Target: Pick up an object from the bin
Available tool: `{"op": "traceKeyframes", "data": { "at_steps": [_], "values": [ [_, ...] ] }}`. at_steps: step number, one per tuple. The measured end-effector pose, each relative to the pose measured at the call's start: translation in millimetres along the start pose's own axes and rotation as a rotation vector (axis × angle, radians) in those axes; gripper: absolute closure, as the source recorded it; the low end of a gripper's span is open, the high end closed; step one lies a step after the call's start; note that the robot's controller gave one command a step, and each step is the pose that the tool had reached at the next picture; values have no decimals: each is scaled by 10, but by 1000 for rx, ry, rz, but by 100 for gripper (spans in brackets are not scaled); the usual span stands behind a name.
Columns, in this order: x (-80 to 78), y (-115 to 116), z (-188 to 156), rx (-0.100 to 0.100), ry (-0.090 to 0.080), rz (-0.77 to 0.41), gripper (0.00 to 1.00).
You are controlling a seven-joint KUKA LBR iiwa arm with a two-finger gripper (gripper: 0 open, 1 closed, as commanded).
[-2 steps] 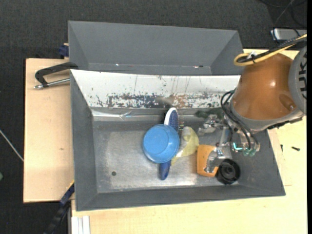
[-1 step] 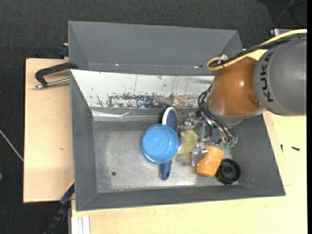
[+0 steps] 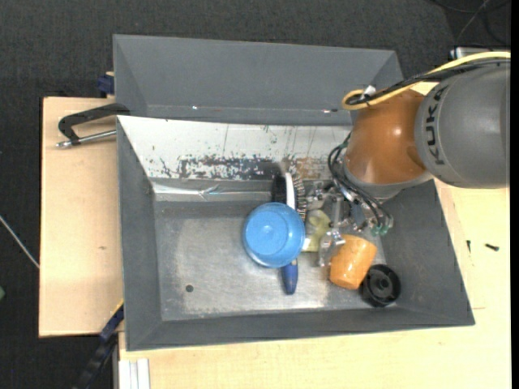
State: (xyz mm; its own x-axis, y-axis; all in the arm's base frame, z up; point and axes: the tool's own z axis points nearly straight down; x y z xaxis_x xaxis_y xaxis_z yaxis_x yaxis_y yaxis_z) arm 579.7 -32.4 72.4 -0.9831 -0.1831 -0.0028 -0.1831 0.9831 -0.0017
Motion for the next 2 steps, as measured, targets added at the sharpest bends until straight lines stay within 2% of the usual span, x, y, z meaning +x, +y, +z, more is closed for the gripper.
{"op": "traceKeyframes", "data": {
  "at_steps": [1, 2],
  "values": [
    [-40, 17, -35, 1, -17, -1, 100],
    [143, -51, -1502, 2, -12, -83, 100]
  ]
}}
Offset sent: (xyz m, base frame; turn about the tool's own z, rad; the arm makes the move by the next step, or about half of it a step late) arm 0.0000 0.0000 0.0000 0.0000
